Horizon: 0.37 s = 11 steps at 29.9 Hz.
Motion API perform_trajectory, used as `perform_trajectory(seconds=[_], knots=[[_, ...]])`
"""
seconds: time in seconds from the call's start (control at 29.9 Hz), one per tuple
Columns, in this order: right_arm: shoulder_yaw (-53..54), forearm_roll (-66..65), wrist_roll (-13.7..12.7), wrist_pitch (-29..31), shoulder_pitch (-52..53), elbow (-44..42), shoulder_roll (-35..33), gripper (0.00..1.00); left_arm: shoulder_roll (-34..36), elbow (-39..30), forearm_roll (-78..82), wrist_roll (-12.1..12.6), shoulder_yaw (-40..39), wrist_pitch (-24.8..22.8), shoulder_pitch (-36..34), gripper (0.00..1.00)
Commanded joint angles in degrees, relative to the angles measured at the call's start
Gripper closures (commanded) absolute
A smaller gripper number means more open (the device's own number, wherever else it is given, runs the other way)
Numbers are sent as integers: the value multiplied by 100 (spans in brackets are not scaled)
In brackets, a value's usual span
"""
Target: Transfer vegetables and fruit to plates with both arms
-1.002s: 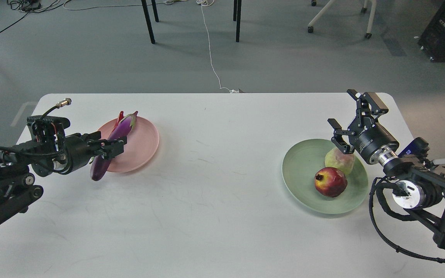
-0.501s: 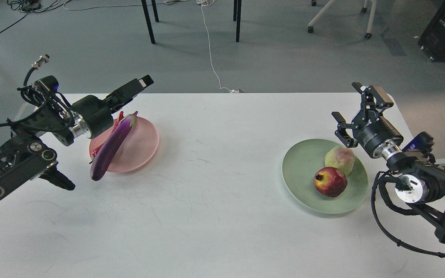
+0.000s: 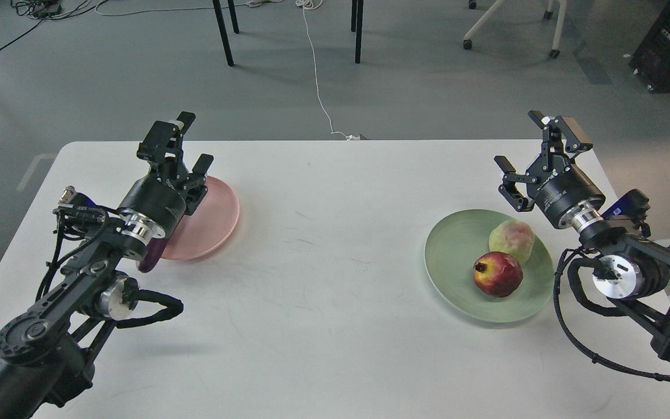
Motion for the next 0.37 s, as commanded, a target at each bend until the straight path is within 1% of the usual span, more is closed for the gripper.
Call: perform_trajectory(seconds=[0.0,0.1,0.27,0.33], knots=[[13,-3,0,-6,-48,10,61,1,2,232,-401,10,-184,-546,188,2],[22,-12,0,-6,-66,10,52,1,28,530,-823,54,-377,-819,197,2],[31,-3,0,-6,-74,115,-18,1,55,540,-1035,440,-623,-970,206,2],[40,-3,0,-15,-83,195,-36,1,46,496,-1035,528,-676,-961,197,2]])
